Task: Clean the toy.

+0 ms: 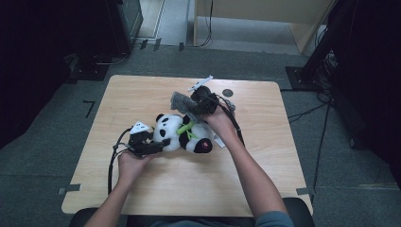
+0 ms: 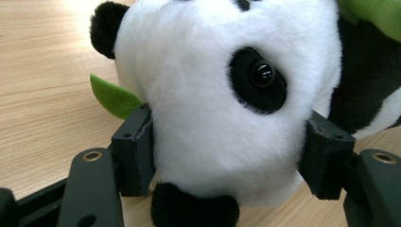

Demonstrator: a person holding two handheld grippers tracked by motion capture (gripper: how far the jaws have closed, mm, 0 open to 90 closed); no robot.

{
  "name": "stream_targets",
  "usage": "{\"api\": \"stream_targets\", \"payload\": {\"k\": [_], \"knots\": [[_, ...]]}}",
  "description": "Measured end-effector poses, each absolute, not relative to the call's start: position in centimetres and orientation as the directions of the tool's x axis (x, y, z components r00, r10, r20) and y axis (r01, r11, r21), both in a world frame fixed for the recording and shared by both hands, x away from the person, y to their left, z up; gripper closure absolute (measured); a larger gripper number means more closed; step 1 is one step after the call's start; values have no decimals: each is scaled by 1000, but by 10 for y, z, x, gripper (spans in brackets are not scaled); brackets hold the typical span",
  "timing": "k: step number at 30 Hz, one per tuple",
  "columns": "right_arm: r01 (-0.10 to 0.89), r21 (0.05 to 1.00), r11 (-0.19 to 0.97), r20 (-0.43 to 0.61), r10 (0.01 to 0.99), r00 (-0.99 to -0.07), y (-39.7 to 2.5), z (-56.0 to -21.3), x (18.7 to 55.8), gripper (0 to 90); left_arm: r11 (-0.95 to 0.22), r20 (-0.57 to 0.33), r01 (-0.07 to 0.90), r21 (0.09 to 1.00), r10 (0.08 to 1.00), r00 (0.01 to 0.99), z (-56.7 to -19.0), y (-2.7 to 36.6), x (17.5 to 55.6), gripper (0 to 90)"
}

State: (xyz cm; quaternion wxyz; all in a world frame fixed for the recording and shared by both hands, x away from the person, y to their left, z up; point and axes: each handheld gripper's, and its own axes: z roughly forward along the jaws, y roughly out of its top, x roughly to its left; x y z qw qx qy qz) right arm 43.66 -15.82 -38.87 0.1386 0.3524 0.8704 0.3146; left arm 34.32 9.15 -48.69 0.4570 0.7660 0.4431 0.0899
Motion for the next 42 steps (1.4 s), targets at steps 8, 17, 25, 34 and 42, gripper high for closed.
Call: {"api": "stream_targets", "payload": {"k": [8, 17, 25, 34, 42], "knots": [[555, 663, 503, 15, 731, -682, -190, -385, 439, 721, -193, -263, 592, 783, 759, 596, -487, 92, 343, 311], [542, 718, 437, 49, 745, -665, -205, -369, 435, 728, -211, -250, 571, 793, 742, 622, -488, 93, 342, 284], [502, 771, 393, 42, 754, -656, -221, -343, 423, 728, -209, -255, 571, 794, 739, 624, -488, 93, 343, 274], [509, 734, 450, 20, 735, -678, -219, -370, 405, 718, -204, -258, 574, 793, 741, 620, -489, 93, 343, 278], [508, 761, 404, 38, 754, -656, -233, -392, 395, 714, -210, -252, 573, 792, 743, 620, -488, 93, 342, 284]]}}
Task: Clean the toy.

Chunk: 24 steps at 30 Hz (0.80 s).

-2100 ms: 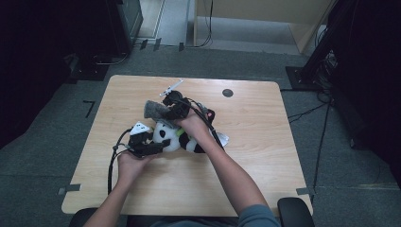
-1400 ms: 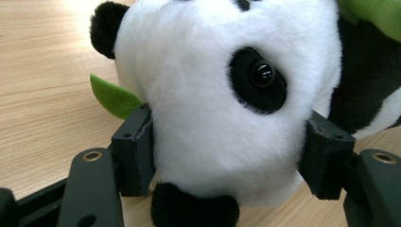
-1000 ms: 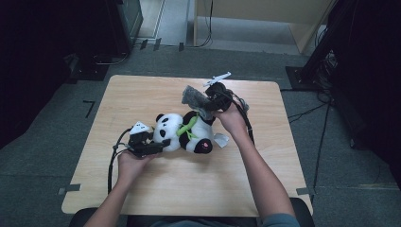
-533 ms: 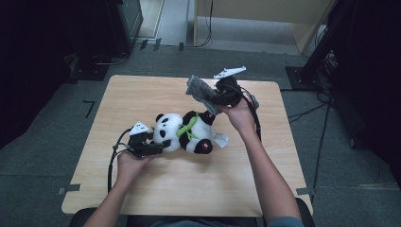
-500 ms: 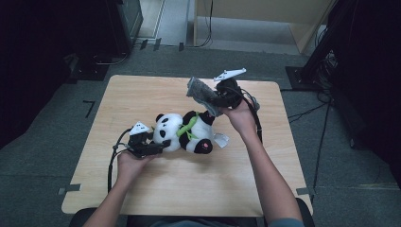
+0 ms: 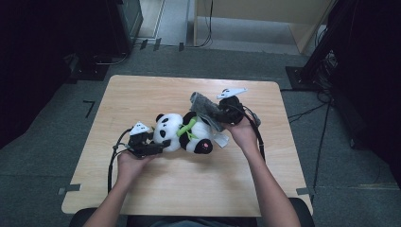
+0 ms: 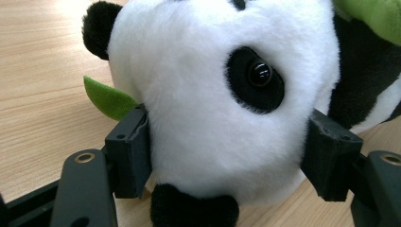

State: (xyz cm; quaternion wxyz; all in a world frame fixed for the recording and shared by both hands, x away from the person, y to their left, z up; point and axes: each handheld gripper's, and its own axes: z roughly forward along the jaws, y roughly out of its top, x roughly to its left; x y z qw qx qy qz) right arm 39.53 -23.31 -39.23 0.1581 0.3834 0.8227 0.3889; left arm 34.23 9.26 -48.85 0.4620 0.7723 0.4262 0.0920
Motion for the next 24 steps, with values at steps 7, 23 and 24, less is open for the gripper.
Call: {"api": "stream_targets", "payload": {"k": [7, 23, 24], "knots": [[542, 762, 353, 97, 767, -635, -246, -398, 394, 720, -215, -247, 571, 792, 743, 622, -488, 93, 342, 283], [568, 754, 330, 91, 803, -589, -281, -403, 392, 727, -217, -244, 573, 790, 746, 619, -487, 91, 341, 281], [562, 763, 320, 97, 803, -588, -282, -400, 391, 727, -217, -244, 573, 790, 746, 619, -487, 91, 341, 280]]}}
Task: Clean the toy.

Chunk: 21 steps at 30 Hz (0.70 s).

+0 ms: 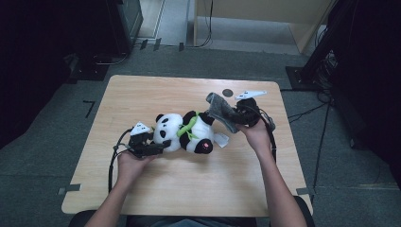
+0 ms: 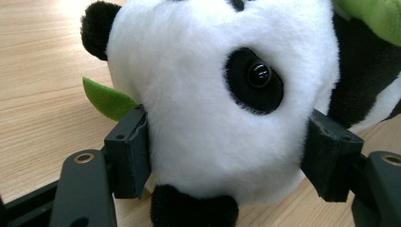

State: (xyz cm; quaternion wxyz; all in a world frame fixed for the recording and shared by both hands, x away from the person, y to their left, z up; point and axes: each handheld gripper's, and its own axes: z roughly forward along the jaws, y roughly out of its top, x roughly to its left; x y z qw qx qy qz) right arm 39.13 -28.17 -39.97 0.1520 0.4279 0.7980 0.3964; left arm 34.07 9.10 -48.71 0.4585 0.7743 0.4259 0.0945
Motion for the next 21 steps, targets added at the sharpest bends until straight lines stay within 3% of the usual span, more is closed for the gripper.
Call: {"api": "stream_targets", "payload": {"k": [9, 15, 21], "knots": [[499, 802, 327, 115, 737, -667, -253, -379, 385, 723, -228, -225, 566, 793, 753, 618, -486, 88, 335, 276], [485, 792, 371, 105, 700, -707, -229, -386, 385, 716, -223, -224, 562, 797, 754, 617, -487, 87, 334, 276], [506, 792, 341, 145, 700, -699, -227, -398, 389, 702, -213, -235, 569, 794, 756, 611, -487, 87, 335, 274]]}}
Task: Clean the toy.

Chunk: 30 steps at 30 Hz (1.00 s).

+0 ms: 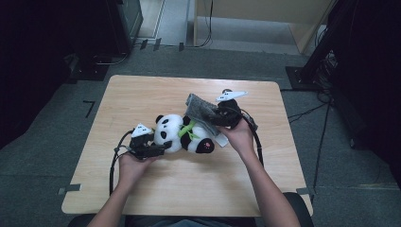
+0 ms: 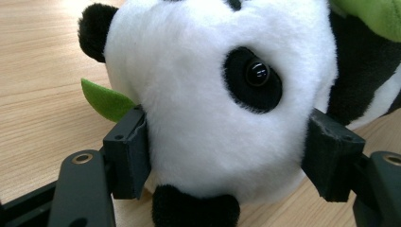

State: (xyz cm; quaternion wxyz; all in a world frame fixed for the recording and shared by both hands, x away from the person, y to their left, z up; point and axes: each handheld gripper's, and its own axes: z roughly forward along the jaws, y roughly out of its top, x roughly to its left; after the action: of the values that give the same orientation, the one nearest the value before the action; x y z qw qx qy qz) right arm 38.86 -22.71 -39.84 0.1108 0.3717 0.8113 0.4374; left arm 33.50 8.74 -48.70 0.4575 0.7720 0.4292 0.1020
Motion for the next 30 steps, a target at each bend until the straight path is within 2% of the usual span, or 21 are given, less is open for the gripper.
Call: {"api": "stream_targets", "payload": {"k": [19, 30], "knots": [[503, 786, 360, 97, 731, -675, -261, -413, 392, 710, -210, -240, 558, 803, 743, 625, -489, 90, 337, 257], [600, 727, 334, 128, 793, -596, -288, -419, 394, 723, -217, -239, 554, 804, 735, 635, -488, 90, 338, 224]]}}
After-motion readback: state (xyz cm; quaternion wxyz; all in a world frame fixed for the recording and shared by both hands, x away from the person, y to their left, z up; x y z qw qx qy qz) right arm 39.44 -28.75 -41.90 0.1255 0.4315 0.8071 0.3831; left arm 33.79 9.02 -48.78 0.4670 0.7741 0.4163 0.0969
